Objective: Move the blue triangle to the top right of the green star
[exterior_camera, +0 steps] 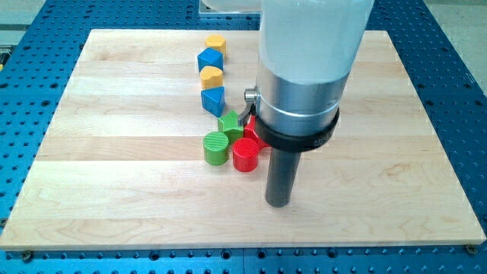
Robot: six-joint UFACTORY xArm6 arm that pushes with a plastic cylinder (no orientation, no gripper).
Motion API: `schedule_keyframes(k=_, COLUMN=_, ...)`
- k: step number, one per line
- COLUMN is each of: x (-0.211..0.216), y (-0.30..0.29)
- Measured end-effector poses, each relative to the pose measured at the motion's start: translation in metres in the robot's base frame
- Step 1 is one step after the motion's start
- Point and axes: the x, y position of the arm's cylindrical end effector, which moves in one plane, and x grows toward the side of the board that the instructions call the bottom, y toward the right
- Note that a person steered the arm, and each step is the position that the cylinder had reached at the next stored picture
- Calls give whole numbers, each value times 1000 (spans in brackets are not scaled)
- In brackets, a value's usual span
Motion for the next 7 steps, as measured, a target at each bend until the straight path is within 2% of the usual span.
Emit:
schedule_keyframes(k=2, x=-43, y=-16)
schedule_keyframes(k=4, x=-43, y=-11)
schedule_keyframes(k=5, x=-43, y=42)
schedule_keyframes(k=6, x=-78, y=85)
schedule_keyframes(k=7, x=-162, y=100)
